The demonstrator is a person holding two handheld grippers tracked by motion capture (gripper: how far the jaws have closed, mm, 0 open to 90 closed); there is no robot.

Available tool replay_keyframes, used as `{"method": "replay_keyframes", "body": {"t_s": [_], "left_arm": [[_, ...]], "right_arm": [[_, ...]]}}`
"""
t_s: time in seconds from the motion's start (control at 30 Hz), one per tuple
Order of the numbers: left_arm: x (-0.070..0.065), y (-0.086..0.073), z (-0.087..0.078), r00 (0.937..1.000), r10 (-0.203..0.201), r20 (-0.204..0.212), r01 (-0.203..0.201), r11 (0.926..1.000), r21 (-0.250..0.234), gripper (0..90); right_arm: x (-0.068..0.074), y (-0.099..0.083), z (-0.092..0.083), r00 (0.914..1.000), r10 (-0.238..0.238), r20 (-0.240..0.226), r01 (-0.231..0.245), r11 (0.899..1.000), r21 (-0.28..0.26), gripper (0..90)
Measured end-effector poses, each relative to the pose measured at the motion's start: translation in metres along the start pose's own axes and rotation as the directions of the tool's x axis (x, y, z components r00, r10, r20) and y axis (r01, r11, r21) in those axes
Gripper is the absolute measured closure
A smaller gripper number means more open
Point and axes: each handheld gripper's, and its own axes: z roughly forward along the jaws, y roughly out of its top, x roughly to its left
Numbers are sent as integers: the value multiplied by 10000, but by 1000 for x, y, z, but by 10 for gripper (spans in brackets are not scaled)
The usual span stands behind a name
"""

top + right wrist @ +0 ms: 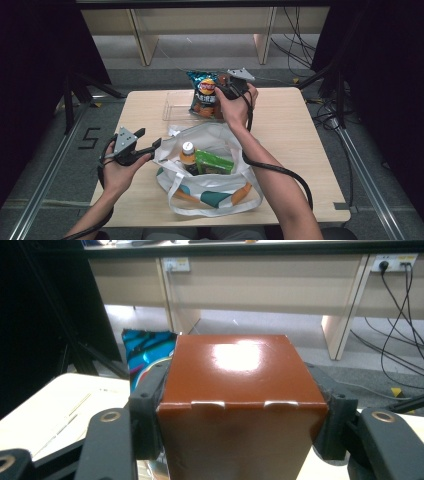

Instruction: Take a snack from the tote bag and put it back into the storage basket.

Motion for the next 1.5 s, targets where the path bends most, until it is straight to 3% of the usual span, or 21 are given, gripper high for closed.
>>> {"method": "replay_keyframes", "body": {"t_s": [0.03, 0.13, 0.23, 0.27, 0.3, 0.33, 0.43, 0.53, 0.57, 0.63, 0.67, 0.73, 0.8, 0.87, 0.97, 1.0, 1.03, 1.27, 1.33, 1.37, 1.5], "left_arm": [[0, 0, 0, 10000, 7, 6, -7, 10000, -2, 315], [0, 0, 0, 10000, 5, 9, -4, 10000, -6, 315], [0, 0, 0, 10000, -55, 3, 55, 10000, -34, 316], [1, 0, 0, 10000, -48, -9, 48, 10000, -8, 316], [1, 0, 0, 10000, -42, -9, 42, 10000, 8, 316], [1, 0, 0, 10000, -39, -4, 39, 10000, 14, 315], [0, 0, 0, 10000, 40, 13, -40, 10000, 75, 316], [0, 0, 0, 10000, 4, -17, -4, 10000, 36, 315], [0, 0, 0, 10000, 2, -16, -2, 10000, 41, 315], [0, 0, 0, 10000, 1, -16, -1, 10000, 50, 316], [0, 0, 0, 10000, 18, -10, -18, 10000, 47, 315], [0, 0, 0, 10000, -6, 19, 6, 10000, -7, 316], [1, 0, 0, 10000, -11, 22, 11, 10000, -6, 315], [1, 0, 0, 10000, -5, 20, 5, 10000, -1, 315], [1, 0, 0, 10000, -34, 22, 34, 10000, 4, 316], [1, 0, 0, 10000, 1, 19, -1, 10000, 1, 316], [0, 0, 0, 10000, 12, 27, -12, 10000, 9, 316], [1, 0, -1, 10000, -28, -3, 28, 10000, 35, 315], [1, 0, -1, 10000, -21, 16, 21, 10000, 46, 316], [1, 0, 0, 10000, -48, 28, 48, 10000, -28, 315], [1, 0, 0, 10000, -49, 30, 49, 10000, -25, 313]], "right_arm": [[-1, 0, 1, 9996, -296, -13, 296, 9996, 35, 385], [0, -5, 4, 10000, -95, -22, 96, 9993, 354, 385], [-3, -7, 6, 9996, -270, 5, 270, 9992, 278, 385], [0, -8, 6, 9999, 82, 73, -85, 9993, 370, 385], [-2, -9, 7, 9997, -262, 9, 262, 9991, 334, 385], [1, -10, 7, 9999, -116, 75, 113, 9991, 407, 385], [1, -12, 9, 9991, -427, 26, 426, 9982, 430, 384], [2, -15, 10, 9998, -197, 95, 191, 9977, 646, 384], [0, -15, 11, 9987, -509, 68, 504, 9969, 608, 383], [2, -16, 11, 9997, -175, 144, 166, 9979, 620, 383], [-1, -17, 12, 9990, -454, 11, 452, 9968, 657, 383], [2, -18, 12, 10000, -42, 49, 37, 9958, 915, 383], [-2, -20, 15, 9995, -304, -32, 305, 9948, 976, 381], [-1, -21, 15, 10000, -72, -33, 75, 9942, 1068, 378], [-1, -21, 15, 9999, -125, -16, 126, 9947, 1018, 365], [-2, -20, 15, 9992, -392, -93, 399, 9941, 1007, 357], [0, -20, 14, 9999, -125, -106, 135, 9946, 1025, 350], [-1, -15, 11, 9993, -281, -261, 301, 9964, 798, 300], [0, -13, 9, 9995, -89, -287, 112, 9967, 804, 296], [-3, -10, 6, 9987, -286, -426, 313, 9975, 633, 293], [-6, -6, -2, 9971, 103, -748, -79, 9994, 323, 287]]}}
